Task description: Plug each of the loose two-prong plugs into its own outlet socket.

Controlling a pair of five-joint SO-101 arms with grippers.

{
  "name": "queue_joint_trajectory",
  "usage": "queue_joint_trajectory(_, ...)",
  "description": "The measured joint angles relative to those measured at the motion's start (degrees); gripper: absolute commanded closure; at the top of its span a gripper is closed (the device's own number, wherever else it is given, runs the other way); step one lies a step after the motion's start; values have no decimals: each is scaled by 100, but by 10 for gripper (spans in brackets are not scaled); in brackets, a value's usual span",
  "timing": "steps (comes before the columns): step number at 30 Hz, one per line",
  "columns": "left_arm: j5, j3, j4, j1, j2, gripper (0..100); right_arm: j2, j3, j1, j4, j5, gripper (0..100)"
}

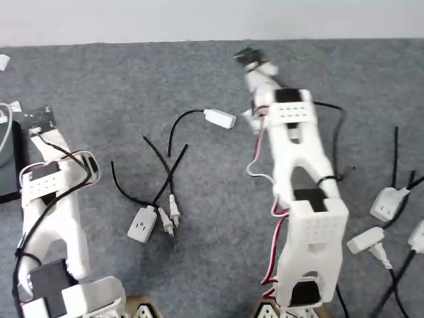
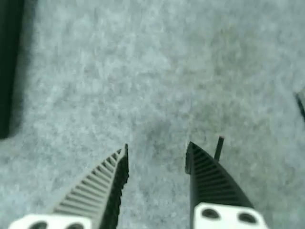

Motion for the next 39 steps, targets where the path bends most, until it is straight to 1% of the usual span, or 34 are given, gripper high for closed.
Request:
queue_joint_trajectory(3, -44, 0, -299, 114, 18, 815, 0, -97, -237, 0, 334, 829)
queue_joint_trajectory(6, -79, 0, -343, 202, 18, 813, 79, -369, -466, 70, 651, 829)
queue_joint_trajectory(9, -79, 0, -369, 185, 18, 812, 360, -519, -607, -97, 923, 829)
queue_joint_trajectory(12, -79, 0, -369, 185, 18, 812, 774, -738, -615, -281, 1090, 829)
queue_joint_trajectory(17, -79, 0, -369, 185, 18, 812, 1407, -1459, -659, -264, 1143, 831)
queue_joint_trajectory(23, -79, 0, -369, 202, 18, 812, 1776, -2338, -651, 334, 1152, 833)
queue_joint_trajectory(28, -325, 0, -369, 202, 18, 812, 2127, -2673, -642, 510, 1178, 834)
queue_joint_trajectory(34, -352, 0, -369, 220, 18, 812, 2382, -2708, -738, 958, 1925, 834)
queue_joint_trajectory(37, -352, 0, -369, 202, 18, 812, 2497, -2708, -967, 976, 2084, 834)
queue_joint_trajectory(39, -352, 0, -369, 193, 18, 812, 2585, -2778, -993, 914, 2101, 834)
